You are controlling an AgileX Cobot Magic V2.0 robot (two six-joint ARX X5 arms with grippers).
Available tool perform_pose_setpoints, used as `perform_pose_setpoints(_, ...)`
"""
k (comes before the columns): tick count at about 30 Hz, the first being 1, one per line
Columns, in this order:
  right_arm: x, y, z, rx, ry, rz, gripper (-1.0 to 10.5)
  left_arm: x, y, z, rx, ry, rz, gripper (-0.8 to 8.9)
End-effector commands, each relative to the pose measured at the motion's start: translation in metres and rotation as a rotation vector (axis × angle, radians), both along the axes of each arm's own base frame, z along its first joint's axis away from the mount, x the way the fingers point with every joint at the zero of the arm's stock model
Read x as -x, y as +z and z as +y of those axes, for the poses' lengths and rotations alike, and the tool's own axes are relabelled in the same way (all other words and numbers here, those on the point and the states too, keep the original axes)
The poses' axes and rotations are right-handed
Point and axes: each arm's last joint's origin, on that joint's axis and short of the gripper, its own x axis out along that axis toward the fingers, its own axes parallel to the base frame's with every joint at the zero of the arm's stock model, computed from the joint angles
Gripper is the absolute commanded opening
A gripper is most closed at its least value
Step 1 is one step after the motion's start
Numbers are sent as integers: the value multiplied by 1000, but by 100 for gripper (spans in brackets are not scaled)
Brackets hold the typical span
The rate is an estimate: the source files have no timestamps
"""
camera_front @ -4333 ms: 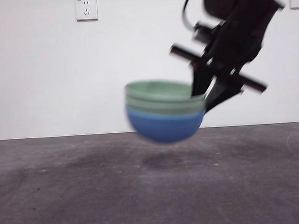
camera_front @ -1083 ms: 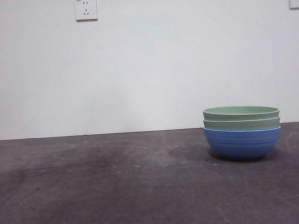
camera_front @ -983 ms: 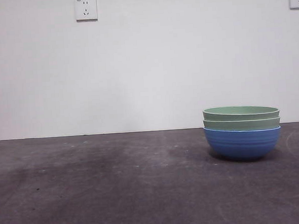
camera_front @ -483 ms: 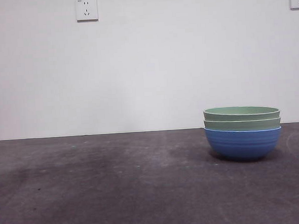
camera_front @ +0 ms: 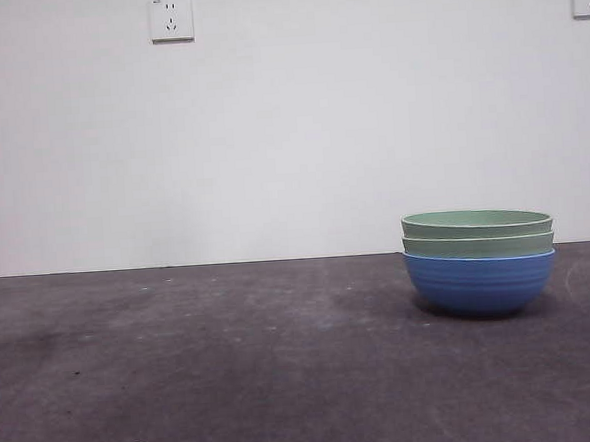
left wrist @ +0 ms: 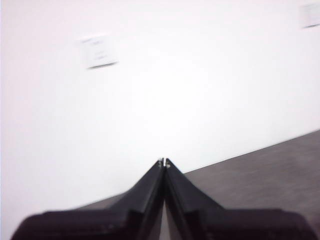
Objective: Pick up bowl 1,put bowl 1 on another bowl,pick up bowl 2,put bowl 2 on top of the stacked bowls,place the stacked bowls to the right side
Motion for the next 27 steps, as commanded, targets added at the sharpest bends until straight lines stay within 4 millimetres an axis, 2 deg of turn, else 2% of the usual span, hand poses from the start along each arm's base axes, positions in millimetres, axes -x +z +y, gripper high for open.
perform_pose_setpoints(1,0,-1,0,3,2,-1,3,4,-44,5,-9,89,25,-4)
perform_pose_setpoints(9,0,-1,0,3,2,0,3,9,-136,12,11,173,62,-3)
perform_pose_setpoints(15,0,-1,0,3,2,-1,3,6,-186,13,47,180,125,-3)
perform_pose_setpoints(21,0,-1,0,3,2,0,3,3,-220,13,72,181,151,-3)
perform_pose_setpoints(27,0,-1,0,3,2,0,3,4,-235,13,99,179,171,-3)
